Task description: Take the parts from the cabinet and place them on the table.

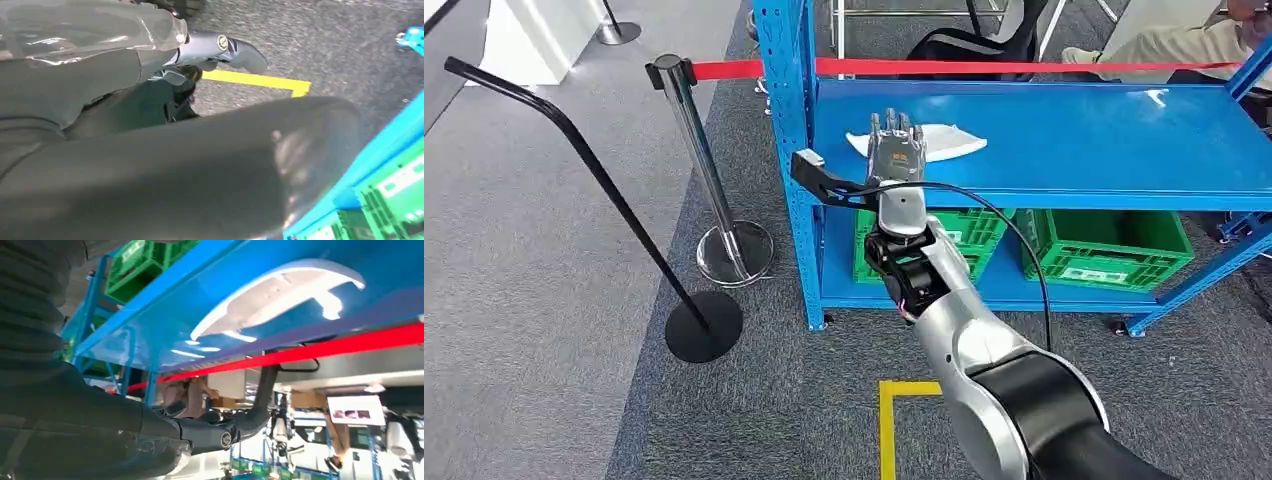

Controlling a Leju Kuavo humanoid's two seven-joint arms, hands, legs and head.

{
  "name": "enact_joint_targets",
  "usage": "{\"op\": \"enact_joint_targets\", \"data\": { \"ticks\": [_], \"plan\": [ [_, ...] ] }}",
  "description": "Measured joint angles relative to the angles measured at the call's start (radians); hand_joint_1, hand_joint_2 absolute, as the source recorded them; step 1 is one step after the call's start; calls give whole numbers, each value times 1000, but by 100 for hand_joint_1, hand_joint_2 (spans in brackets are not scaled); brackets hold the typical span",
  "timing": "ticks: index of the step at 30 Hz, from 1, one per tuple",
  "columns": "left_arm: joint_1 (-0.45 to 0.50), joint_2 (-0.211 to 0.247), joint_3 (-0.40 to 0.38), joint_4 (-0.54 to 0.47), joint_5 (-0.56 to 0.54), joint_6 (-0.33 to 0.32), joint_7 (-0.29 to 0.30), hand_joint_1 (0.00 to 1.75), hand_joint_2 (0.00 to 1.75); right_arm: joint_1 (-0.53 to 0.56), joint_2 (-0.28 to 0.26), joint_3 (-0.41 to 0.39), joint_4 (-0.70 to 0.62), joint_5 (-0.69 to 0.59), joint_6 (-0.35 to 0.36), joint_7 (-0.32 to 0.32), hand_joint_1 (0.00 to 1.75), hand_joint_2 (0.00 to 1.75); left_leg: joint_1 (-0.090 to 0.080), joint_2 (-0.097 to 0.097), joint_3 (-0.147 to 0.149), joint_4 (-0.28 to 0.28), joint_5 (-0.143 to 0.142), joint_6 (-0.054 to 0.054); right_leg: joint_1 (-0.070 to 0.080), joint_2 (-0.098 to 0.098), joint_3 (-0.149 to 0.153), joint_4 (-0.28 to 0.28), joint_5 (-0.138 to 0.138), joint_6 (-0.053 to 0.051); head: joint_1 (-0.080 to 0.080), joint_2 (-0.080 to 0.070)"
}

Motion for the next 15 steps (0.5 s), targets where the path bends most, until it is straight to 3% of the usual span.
{"op": "enact_joint_targets", "data": {
  "ticks": [1, 4, 6, 7, 8, 10, 11, 12, 13, 14, 15],
  "plan": [
    [-1, 0, 0, 0, 0, 1, -1, 0, 0, -3, 0, 0, 0, 0, 0, 0, 0, 175, -7, -1, 0, 7, -13, -6, 3, -3, 15, -29, -20, -2, -2, 0],
    [-2, 1, 0, 0, 9, 37, 11, 0, 0, -8, 1, -1, 0, 0, 0, 0, 0, 175, -5, 0, 4, 8, -33, -15, 7, 1, 29, -41, -34, -10, -3, 0],
    [-5, 7, 1, -2, 11, 49, 17, 0, 0, -10, 3, -2, -3, 0, 0, 0, 0, 175, -6, 4, 8, 19, -39, -27, -6, 4, 53, -48, -39, -16, 1, 0],
    [-6, 3, 1, -2, 11, 50, 17, 0, 0, -12, 3, -3, -3, 0, 0, 0, 0, 175, -4, 7, -7, 57, -46, -38, -10, 3, 68, -49, -48, -19, -11, 0],
    [-7, 3, 1, -2, 12, 52, 17, 0, 0, -14, 5, -2, -3, 0, 0, 0, 0, 175, 5, 9, -45, 120, -59, -49, -13, 2, 80, -50, -56, -24, -8, 0],
    [-4, 6, 2, -2, 12, 57, 19, 0, 0, -11, 8, -3, -3, 0, 0, -1, 0, 175, 18, 12, -157, 275, -90, -65, -20, 3, 105, -50, -79, -19, -10, 0],
    [-2, 6, 2, -2, 12, 57, 19, 0, 0, -7, 8, -3, -3, 0, 0, -1, 0, 175, 23, 14, -203, 314, -78, -69, -23, 4, 121, -51, -94, -16, -10, 0],
    [-2, 6, 2, -2, 12, 57, 19, 0, 0, -4, 8, -3, -3, 0, 1, -1, 0, 175, 26, 14, -219, 304, -49, -70, -26, 4, 134, -51, -105, -13, -10, 0],
    [-1, 6, 2, -2, 12, 57, 19, 0, 0, -3, 9, -3, -3, 0, 2, -1, 0, 175, 27, 14, -214, 254, 1, -69, -27, 4, 155, -50, -111, -9, -10, 0],
    [-1, 7, 2, -2, 12, 58, 19, 0, 0, -4, 11, -3, -3, 0, 2, 0, 0, 175, 28, 14, -186, 153, 80, -66, -27, 9, 182, -53, -129, -4, -10, 0],
    [-1, 7, 2, -2, 13, 58, 19, 0, 0, -8, 12, -3, -3, 0, 2, 0, 0, 175, 26, 12, -155, 47, 158, -57, -28, 9, 206, -57, -146, -1, -9, 0]
  ]
}}
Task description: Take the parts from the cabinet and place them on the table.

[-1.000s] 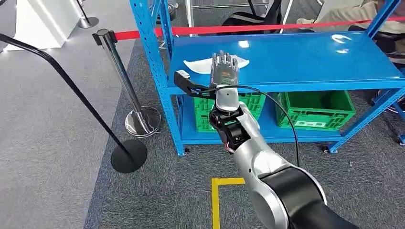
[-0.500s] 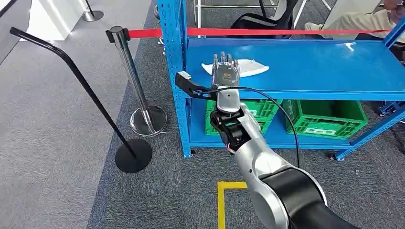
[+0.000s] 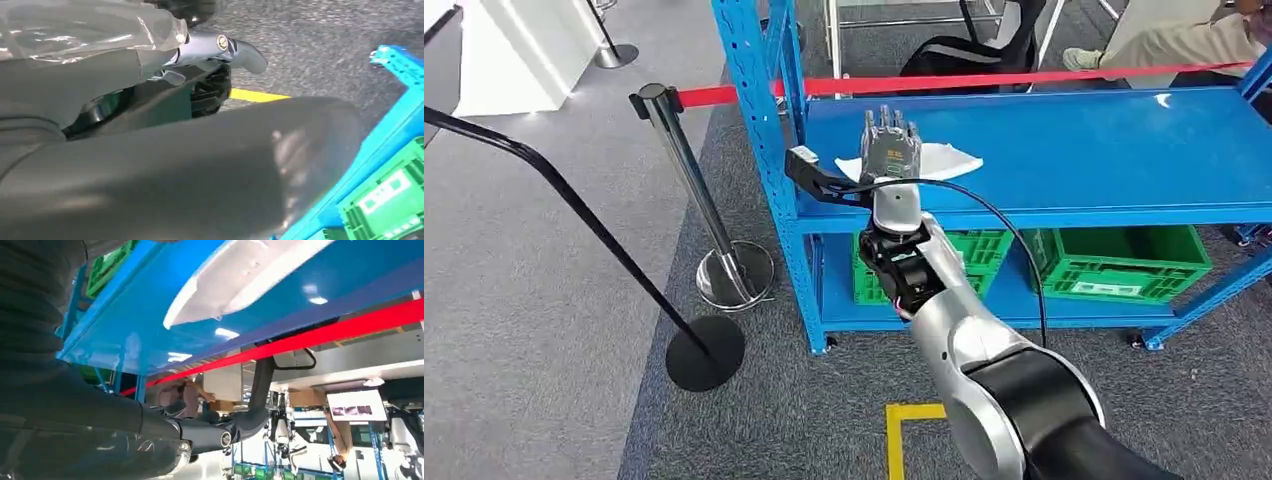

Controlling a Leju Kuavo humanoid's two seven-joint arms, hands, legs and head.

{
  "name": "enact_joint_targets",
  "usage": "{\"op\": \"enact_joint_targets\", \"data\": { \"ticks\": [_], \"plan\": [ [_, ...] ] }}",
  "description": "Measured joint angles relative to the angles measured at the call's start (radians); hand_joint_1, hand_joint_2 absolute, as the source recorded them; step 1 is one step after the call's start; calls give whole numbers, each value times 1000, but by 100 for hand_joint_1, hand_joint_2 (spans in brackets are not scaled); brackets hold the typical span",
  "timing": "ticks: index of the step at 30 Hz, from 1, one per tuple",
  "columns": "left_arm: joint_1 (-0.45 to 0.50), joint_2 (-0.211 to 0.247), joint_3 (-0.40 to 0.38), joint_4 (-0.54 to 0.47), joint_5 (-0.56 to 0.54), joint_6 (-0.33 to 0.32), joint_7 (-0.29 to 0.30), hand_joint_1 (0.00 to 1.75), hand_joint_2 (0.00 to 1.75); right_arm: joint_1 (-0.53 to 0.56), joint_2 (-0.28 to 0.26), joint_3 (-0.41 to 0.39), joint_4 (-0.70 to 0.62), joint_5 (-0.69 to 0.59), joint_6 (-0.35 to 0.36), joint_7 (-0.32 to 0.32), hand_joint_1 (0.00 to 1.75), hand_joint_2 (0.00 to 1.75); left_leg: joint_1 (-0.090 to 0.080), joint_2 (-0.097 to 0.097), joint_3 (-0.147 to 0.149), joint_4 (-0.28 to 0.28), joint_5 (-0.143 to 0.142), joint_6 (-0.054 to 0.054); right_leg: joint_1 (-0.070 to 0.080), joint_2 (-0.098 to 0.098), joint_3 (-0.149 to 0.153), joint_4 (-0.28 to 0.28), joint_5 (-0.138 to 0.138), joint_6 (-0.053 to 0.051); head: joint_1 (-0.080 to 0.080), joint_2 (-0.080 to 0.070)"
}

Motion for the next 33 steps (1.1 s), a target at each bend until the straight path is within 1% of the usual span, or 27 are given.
{"op": "enact_joint_targets", "data": {
  "ticks": [1, 2, 3, 5, 6, 7, 8, 10, 11, 12, 14, 15, 16, 17, 18, 20, 21, 22, 24, 25, 26, 27, 28, 29, 31, 32, 33],
  "plan": [
    [0, 5, 1, 0, 1, 2, 1, 0, 0, 2, 2, 0, 3, 1, 0, 0, 0, 175, -5, -7, 15, -19, -2, 10, -5, 1, 6, -12, -12, 3, 5, 0],
    [0, 6, 1, 0, 0, 2, 1, 0, 0, -1, 6, 0, 4, 1, 0, -1, 0, 175, -13, -8, 21, -13, -1, 17, -2, 6, 10, -19, -15, 10, 3, 0],
    [1, 5, 2, 0, 0, 5, 1, 0, 0, 4, 6, 0, 5, 1, 4, 0, 0, 175, -17, -7, 23, -14, -12, 25, -8, 7, 15, -31, -16, 21, -5, 0],
    [1, 7, 2, 0, -1, 14, -2, 0, 0, 8, 5, 0, 4, 1, 4, 0, 0, 175, -22, -6, 27, -17, -21, 33, -12, 6, 33, -66, -15, 29, -2, 0],
    [-1, 8, 3, -2, -1, 19, -4, 0, 0, 6, 9, -1, -2, 1, 4, 1, 0, 175, -12, -3, 57, -55, -26, 42, -9, 4, 54, -90, -27, 31, -5, 0],
    [-3, 6, 3, -2, -1, 19, -5, 0, 0, 0, 7, -1, -3, 1, 2, 0, 0, 175, -6, -12, 92, -102, -58, 47, -7, -3, 50, -65, -31, 28, 3, 0],
    [-6, 6, 3, -2, -1, 19, -5, 0, 0, -5, 7, 0, -2, 1, 3, -2, 0, 175, -5, -12, 102, -104, -59, 50, -5, -3, 13, -7, -49, 25, 3, 0],
    [-5, 3, 2, -2, -3, 20, -3, 0, 0, 23, 4, 2, 3, 1, 6, -8, 0, 175, -5, -11, 129, -112, -78, 56, 2, -3, -103, 179, -107, 25, 3, 0],
    [-4, 1, 2, -1, -2, 19, -3, 0, 0, 43, -2, 2, 8, 1, 11, -7, 0, 175, -5, -12, 141, -112, -89, 55, 3, -3, -156, 245, -108, 27, 5, 0],
    [-2, 1, 2, 0, -2, 19, -3, 0, 0, 57, -7, 2, 12, 0, 21, -7, 0, 175, -3, -17, 150, -109, -97, 51, 2, -3, -190, 256, -79, 30, 5, 0],
    [-1, 1, 2, 0, -2, 18, -3, 0, 0, 62, -8, 0, 14, -1, 34, -5, 0, 175, 2, -23, 156, -96, -113, 38, -4, -5, -200, 158, 36, 41, 5, 0],
    [-1, 0, 2, -1, -1, 17, -3, 0, 0, 56, -10, -1, 14, -1, 44, -2, 0, 175, 6, -25, 155, -82, -124, 30, -11, -7, -184, 73, 103, 50, 5, 0],
    [-1, 1, 2, -1, 0, 15, -3, 0, 0, 55, -13, -1, 16, -1, 59, -2, 0, 175, 7, -27, 150, -59, -140, 16, -16, -10, -172, 27, 115, 62, 4, 0],
    [-3, 7, 3, -2, 3, 14, -3, 0, 0, 52, -14, -2, 21, -2, 72, -2, 0, 175, 1, -30, 137, -38, -151, 6, -13, -2, -171, 26, 109, 58, 8, 0],
    [-2, 6, 3, -2, 3, 13, 2, 0, 0, 59, -15, -3, 21, -3, 83, -2, 0, 175, 2, -29, 131, -28, -153, 7, -11, 3, -175, 38, 105, 36, 2, 0],
    [-1, 4, 3, -2, 4, 15, 5, 0, 0, 64, -17, -8, 21, -3, 95, 0, 0, 175, 5, -28, 132, -30, -152, 7, -6, 5, -180, 43, 104, 28, 0, 0],
    [-3, 5, 3, -2, 5, 15, 6, 0, 0, 64, -17, -9, 22, -3, 102, 0, 0, 175, 8, -26, 126, -30, -158, 3, -12, 4, -177, 44, 103, 25, -2, 0],
    [-3, 3, 3, -2, 8, 14, 5, 0, 0, 67, -18, -12, 22, -5, 105, 0, 0, 175, 7, -14, 120, -11, -171, 0, -10, 4, -172, 42, 102, 15, -3, 0],
    [-4, 2, 3, -2, 8, 14, 5, 0, 0, 73, -18, -17, 23, -5, 109, 0, 0, 175, 9, 2, 71, 92, -220, -5, -10, 3, -167, 39, 101, 13, -2, 0],
    [-4, 1, 3, -2, 8, 14, 5, 0, 0, 81, -20, -20, 24, -6, 113, 0, 0, 175, 8, 6, 21, 187, -255, -5, -9, 1, -166, 39, 100, 12, -3, 0],
    [-4, 0, 3, -2, 8, 13, 5, 0, 0, 89, -22, -23, 26, -6, 114, 0, 0, 175, 8, 8, -16, 250, -271, -5, -8, 1, -166, 39, 98, 10, -3, 0],
    [-4, 0, 3, -2, 8, 13, 5, 0, 0, 101, -23, -27, 27, -7, 114, 0, 0, 175, 8, 8, -40, 282, -268, -2, -5, 1, -165, 39, 97, 9, -3, 0],
    [-4, 0, 3, -2, 8, 13, 5, 0, 0, 111, -24, -28, 28, -8, 114, 0, 0, 175, 7, 8, -37, 262, -246, 3, -2, 1, -163, 39, 96, 7, -3, 0],
    [-4, -1, 3, -2, 8, 13, 5, 0, 0, 118, -25, -29, 28, -8, 114, 0, 0, 175, 3, 7, -11, 200, -204, 12, 1, 3, -159, 38, 93, 5, -3, 0],
    [-5, 0, 3, -2, 10, 13, 1, 0, 0, 122, -26, -33, 28, -8, 114, 1, 0, 175, -13, 3, 77, 17, -115, 49, 6, 5, -147, 30, 90, 3, -3, 0],
    [-6, 7, 4, -4, 10, 13, 0, 0, 0, 123, -27, -35, 29, -8, 114, 1, 0, 175, -22, 1, 99, -20, -123, 71, 3, 5, -143, 25, 89, 5, 3, 0],
    [-7, 1, 3, -3, 10, 10, -1, 0, 0, 125, -28, -35, 29, -8, 114, 2, 0, 175, -25, 0, 108, -30, -122, 73, 1, 7, -144, 19, 90, 10, 0, 0]
  ]
}}
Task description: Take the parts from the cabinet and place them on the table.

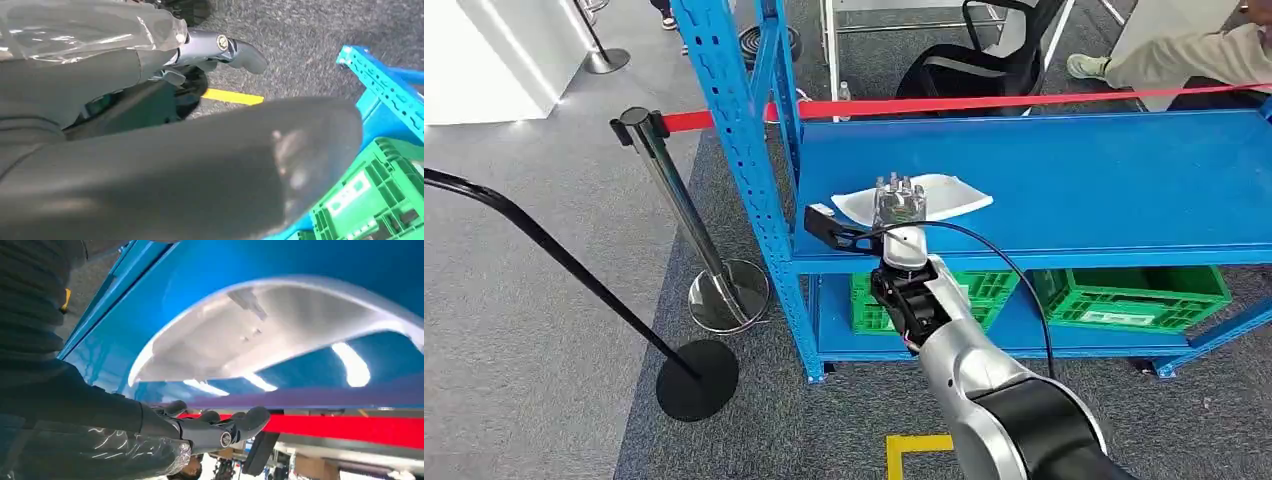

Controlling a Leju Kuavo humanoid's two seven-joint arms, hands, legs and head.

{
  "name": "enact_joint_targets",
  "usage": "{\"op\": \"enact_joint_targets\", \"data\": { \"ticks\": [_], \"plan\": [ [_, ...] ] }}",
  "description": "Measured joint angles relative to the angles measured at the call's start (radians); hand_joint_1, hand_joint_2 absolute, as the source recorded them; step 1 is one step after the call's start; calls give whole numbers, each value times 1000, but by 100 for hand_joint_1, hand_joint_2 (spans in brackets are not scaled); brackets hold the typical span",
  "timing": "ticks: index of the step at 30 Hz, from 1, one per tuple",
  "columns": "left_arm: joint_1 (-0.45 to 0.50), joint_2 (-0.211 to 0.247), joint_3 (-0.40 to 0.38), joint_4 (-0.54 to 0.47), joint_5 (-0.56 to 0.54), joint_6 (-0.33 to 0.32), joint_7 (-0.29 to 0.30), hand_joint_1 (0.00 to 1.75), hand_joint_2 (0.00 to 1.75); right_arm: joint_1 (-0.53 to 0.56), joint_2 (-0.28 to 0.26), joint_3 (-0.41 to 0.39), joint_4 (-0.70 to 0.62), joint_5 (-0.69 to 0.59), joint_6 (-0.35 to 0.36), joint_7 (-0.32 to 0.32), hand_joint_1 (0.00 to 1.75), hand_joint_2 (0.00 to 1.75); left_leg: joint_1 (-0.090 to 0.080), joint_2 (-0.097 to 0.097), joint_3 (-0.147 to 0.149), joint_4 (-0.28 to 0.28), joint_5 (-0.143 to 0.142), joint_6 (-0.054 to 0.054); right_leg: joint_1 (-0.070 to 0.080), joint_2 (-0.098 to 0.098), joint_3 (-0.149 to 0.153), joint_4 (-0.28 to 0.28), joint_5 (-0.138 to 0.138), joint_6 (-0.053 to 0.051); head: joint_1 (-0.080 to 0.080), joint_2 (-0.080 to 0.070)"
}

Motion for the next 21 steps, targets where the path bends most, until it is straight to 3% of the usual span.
{"op": "enact_joint_targets", "data": {
  "ticks": [2, 3, 4, 5, 8, 9, 10, 11, 13, 14, 15, 17, 19, 21],
  "plan": [
    [0, 2, 0, 0, 0, 0, -1, 0, 0, 11, -1, -2, 0, 0, 0, 3, 0, 175, -8, -4, 1, -7, -3, 3, -7, -2, 1, -9, 2, 11, -3, 0],
    [0, 2, 1, 0, 0, 0, -2, 0, 0, 13, -1, -3, 0, -1, -1, 5, 0, 175, -10, -4, 10, -21, 0, 6, -3, -2, 8, -20, 5, 18, -6, 0],
    [0, 3, 2, -1, 2, 0, -3, 0, 0, 16, -3, -6, -1, -1, -2, 8, 0, 175, 6, 2, 35, -58, 13, 0, -2, -9, 9, -16, -1, 19, -1, 0],
    [0, 1, 3, -1, 2, 0, -4, 0, 0, 13, -8, -8, -1, -2, -3, 8, 0, 175, 4, 2, 45, -69, 12, 0, 1, -13, 1, 7, -16, 19, -1, 0],
    [-1, -3, 4, 0, 6, 0, -6, 0, 0, 20, -18, -14, 2, -5, -3, 11, 0, 175, 4, 1, 52, -68, 5, -2, 4, -13, -119, 230, -106, 25, 0, 0],
    [0, -3, 5, 0, 6, 0, -7, 0, 0, 26, -23, -16, 3, -8, -3, 12, 0, 175, 4, -1, 52, -66, 3, -3, 5, -13, -147, 271, -109, 28, 0, 0],
    [2, -4, 5, 0, 7, 0, -7, 0, 0, 32, -26, -17, 4, -10, -5, 13, 0, 175, 4, -4, 53, -64, 1, -5, 5, -13, -154, 264, -89, 28, 0, 0],
    [3, -5, 6, 0, 8, 0, -8, 0, 0, 34, -27, -18, 5, -10, -5, 13, 0, 175, 5, -5, 54, -60, -3, -8, 5, -14, -137, 213, -51, 27, 0, 0],
    [3, -6, 9, 0, 8, -1, -10, 0, 0, 33, -27, -18, 5, -11, -11, 12, 0, 175, 8, -6, 53, -40, -18, -19, 4, -16, -57, 37, 44, 28, 0, 0],
    [3, -5, 9, 0, 8, -1, -11, 0, 0, 33, -28, -18, 5, -12, -13, 10, 0, 175, 4, -7, 47, -25, -29, -29, 6, -17, -39, 2, 33, 25, -1, 0],
    [2, -6, 10, 0, 8, -2, -14, 0, 0, 34, -26, -19, 6, -13, -14, 10, 0, 175, 1, -8, 40, -9, -36, -33, 7, -13, -36, -3, 39, 15, -3, 0],
    [6, -6, 10, 0, 8, -3, -15, 0, 0, 42, -30, -24, 6, -15, -18, 10, 0, 175, 4, -8, 39, -12, -34, -34, 13, -13, -37, 2, 38, 7, -1, 0],
    [7, -4, 10, 0, 8, -3, -16, 0, 0, 43, -30, -25, 6, -16, -21, 10, 0, 175, 6, -7, 36, -8, -40, -40, 3, -13, -36, -1, 41, -2, 0, 0],
    [6, -6, 10, 0, 8, -2, -17, 0, 0, 43, -31, -28, 6, -23, -25, 9, 0, 175, 10, -3, 1, 68, -91, -56, -1, -13, -33, -2, 41, -7, -6, 0]
  ]
}}
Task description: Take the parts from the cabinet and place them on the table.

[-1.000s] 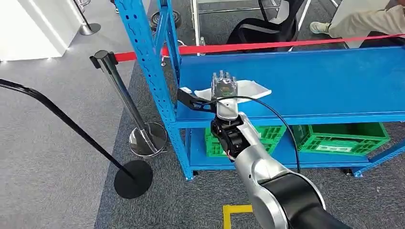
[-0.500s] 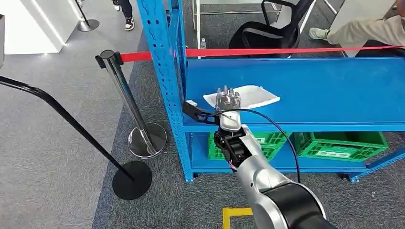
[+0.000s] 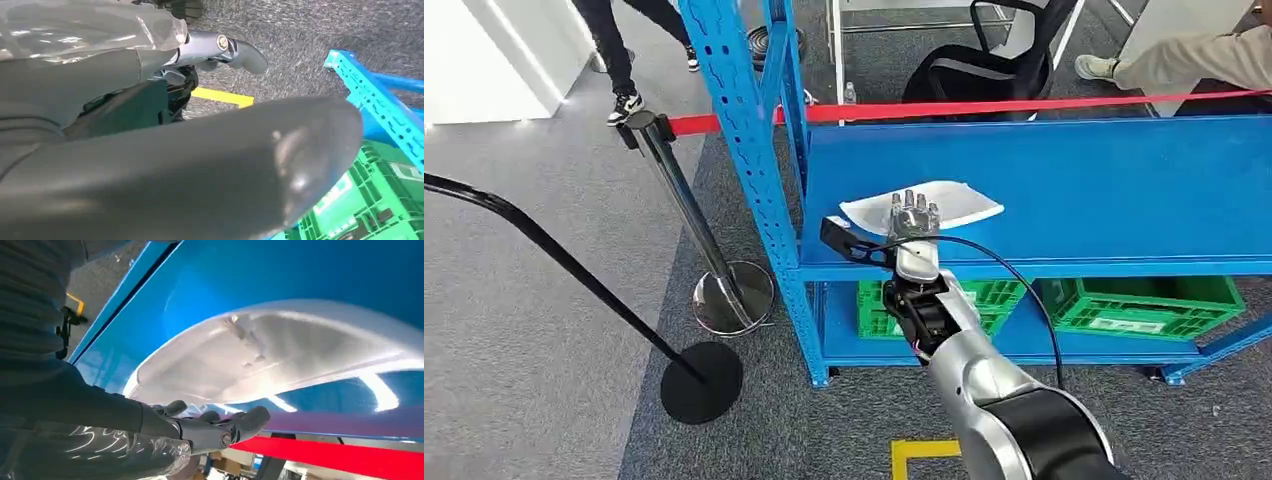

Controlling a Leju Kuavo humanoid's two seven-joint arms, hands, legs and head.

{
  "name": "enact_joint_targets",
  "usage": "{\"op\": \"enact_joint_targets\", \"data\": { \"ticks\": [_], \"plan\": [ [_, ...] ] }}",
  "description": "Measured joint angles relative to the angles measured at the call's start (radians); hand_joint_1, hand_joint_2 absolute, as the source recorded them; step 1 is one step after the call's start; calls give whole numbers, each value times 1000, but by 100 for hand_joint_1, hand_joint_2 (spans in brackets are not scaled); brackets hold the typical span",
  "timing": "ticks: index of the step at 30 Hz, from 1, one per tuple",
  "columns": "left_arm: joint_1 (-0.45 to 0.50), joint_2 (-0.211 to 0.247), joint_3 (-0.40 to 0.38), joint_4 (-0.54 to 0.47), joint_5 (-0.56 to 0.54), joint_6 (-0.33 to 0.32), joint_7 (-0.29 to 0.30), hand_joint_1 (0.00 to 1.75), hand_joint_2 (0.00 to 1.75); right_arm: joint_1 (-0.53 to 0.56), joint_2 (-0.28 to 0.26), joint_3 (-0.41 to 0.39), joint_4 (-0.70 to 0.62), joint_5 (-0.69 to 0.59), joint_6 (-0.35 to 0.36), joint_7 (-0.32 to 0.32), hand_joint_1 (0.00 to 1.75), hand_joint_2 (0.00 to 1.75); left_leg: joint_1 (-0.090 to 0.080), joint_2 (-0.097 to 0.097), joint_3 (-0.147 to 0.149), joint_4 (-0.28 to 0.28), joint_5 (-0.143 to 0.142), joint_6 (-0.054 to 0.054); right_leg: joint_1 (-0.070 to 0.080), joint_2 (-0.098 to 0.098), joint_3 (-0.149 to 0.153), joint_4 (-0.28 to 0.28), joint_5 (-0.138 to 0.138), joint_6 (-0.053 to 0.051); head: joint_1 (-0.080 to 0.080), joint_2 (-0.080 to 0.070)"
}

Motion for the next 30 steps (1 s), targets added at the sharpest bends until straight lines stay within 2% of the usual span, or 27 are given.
{"op": "enact_joint_targets", "data": {
  "ticks": [2, 3, 4, 5, 6, 7, 8, 9, 11, 13, 14, 15, 16, 18, 19, 20, 21, 22, 23, 24, 25, 27, 28, 29, 30],
  "plan": [
    [1, 0, 0, 0, 0, 0, 0, 0, 0, 3, -2, -9, 0, -10, -4, -1, 0, 175, 10, 4, -75, 153, -62, -10, 0, -1, 0, 0, -1, -1, 0, 0],
    [2, 0, 0, 0, 0, 0, -1, 0, 0, 6, -2, -12, 1, -11, -6, -1, 0, 175, 12, 5, -99, 196, -71, -11, 0, -2, 0, 0, -1, -1, 0, 0],
    [4, 0, 1, 0, 0, 0, -1, 0, 0, 8, -3, -17, 2, -12, -9, -1, 0, 175, 13, 5, -114, 218, -62, -10, 0, -1, 0, 0, -2, -1, 0, 0],
    [5, 1, 2, 0, 0, 1, -1, 0, 0, 8, -3, -19, 2, -12, -10, -1, 0, 175, 13, 4, -96, 176, -28, -7, 0, -1, 1, 0, -2, -1, 0, 0],
    [5, 1, 2, 0, 0, 2, -1, 0, 0, 8, -4, -22, 2, -14, -11, -1, 0, 175, 11, 4, -62, 101, 12, -2, 2, 1, 2, 0, -2, 0, -1, 0],
    [4, 2, 2, 0, 0, 2, -1, 0, 0, 8, -4, -23, 2, -14, -12, 0, 0, 175, 8, 4, -14, 7, 52, 8, 4, 3, 4, -1, -2, 0, 0, 0],
    [4, 2, 2, 0, 0, 3, -1, 0, 0, 8, -4, -26, 2, -16, -15, 0, 0, 175, 0, 4, 28, -76, 71, 23, 2, 3, 6, -4, -2, 0, 0, 0],
    [3, 6, 1, 0, 0, 5, 0, 0, 0, 7, -5, -30, 2, -18, -17, 0, 0, 175, -2, 7, 40, -88, 56, 27, 7, 3, 6, -8, -2, 3, 2, 0],
    [3, 5, 1, 0, 0, 5, 0, 0, 0, 9, -6, -35, 2, -21, -18, 2, 0, 175, -10, 5, 42, -92, 58, 30, -2, 2, 7, -13, 0, 14, 1, 0],
    [4, 6, 2, 0, -1, 5, 0, 0, 0, 9, -7, -38, 1, -22, -19, 5, 0, 175, -12, 4, 53, -111, 66, 39, 2, 1, 16, -30, 6, 26, 0, 0],
    [5, 6, 2, 0, -1, 6, 0, 0, 0, 10, -10, -39, 1, -23, -22, 5, 0, 175, 2, 11, 72, -138, 81, 34, 1, -2, 13, -15, -3, 26, 3, 0],
    [4, 5, 2, 0, -1, 6, -1, 0, 0, 7, -13, -39, 1, -23, -24, 6, 0, 175, 1, 10, 79, -148, 83, 38, 5, -3, -2, 20, -27, 26, 3, 0],
    [3, 4, 2, 0, -1, 6, -1, 0, 0, 3, -16, -39, 1, -22, -25, 8, 0, 175, 1, 11, 80, -148, 84, 40, 6, -3, -39, 97, -67, 26, 6, 0],
    [4, 3, 2, 0, -2, 6, -1, 0, 0, 11, -22, -40, 2, -22, -26, 11, 0, 175, 0, 10, 79, -145, 81, 42, 7, -3, -114, 247, -121, 33, 4, 0],
    [5, 1, 2, 0, -2, 6, -1, 0, 0, 17, -27, -41, 2, -22, -26, 16, 0, 175, 1, 8, 79, -143, 80, 42, 6, -3, -131, 274, -120, 37, 5, 0],
    [6, 1, 2, 0, -2, 6, -1, 0, 0, 20, -29, -42, 2, -22, -27, 21, 0, 175, 3, 6, 79, -139, 77, 40, 5, -3, -125, 255, -99, 37, 5, 0],
    [6, 0, 2, 0, -2, 6, -2, 0, 0, 19, -32, -45, 2, -22, -27, 26, 0, 175, 6, 4, 79, -134, 73, 35, 2, -4, -98, 192, -60, 39, 5, 0],
    [7, 0, 2, 0, -2, 6, -3, 0, 0, 17, -34, -46, 2, -21, -27, 27, 0, 175, 10, 4, 78, -124, 66, 28, 0, -5, -56, 102, -15, 42, 4, 0],
    [6, 0, 2, 0, -2, 6, -3, 0, 0, 16, -35, -46, 2, -20, -28, 29, 0, 175, 12, 3, 76, -111, 57, 21, -2, -7, -21, 33, 14, 46, 5, 0],
    [5, 2, 2, 0, -2, 6, -3, 0, 0, 13, -38, -46, 2, -18, -32, 35, 0, 175, 3, 2, 62, -86, 42, 8, -2, -5, 0, 1, 0, 47, 9, 0],
    [6, 2, 2, 0, -1, 6, -4, 0, 0, 14, -37, -47, 2, -16, -39, 40, 0, 175, 5, 1, 56, -75, 37, 8, -1, 2, -7, 4, 2, 32, 2, 0],
    [10, 2, 3, 0, -1, 6, -6, 0, 0, 9, -44, -50, 2, -11, -45, 46, 0, 175, 9, 0, 58, -79, 39, 8, 6, 2, -8, 7, 1, 21, 5, 0],
    [12, 2, 3, 0, -1, 6, -8, 0, 0, 8, -46, -52, 2, -10, -48, 48, 0, 175, 11, 0, 56, -78, 37, 6, 1, 2, -7, 6, 3, 14, 6, 0],
    [13, 3, 3, 0, -1, 6, -10, 0, 0, 6, -47, -55, 1, -10, -52, 52, 0, 175, 12, 1, 49, -69, 27, 1, -1, 2, -6, 5, 4, 10, 5, 0],
    [13, 2, 3, 0, 0, 6, -11, 0, 0, 4, -47, -57, 1, -10, -53, 56, 0, 175, 13, 3, 35, -34, 1, -4, -2, 2, -6, 5, 4, 6, 2, 0]
  ]
}}
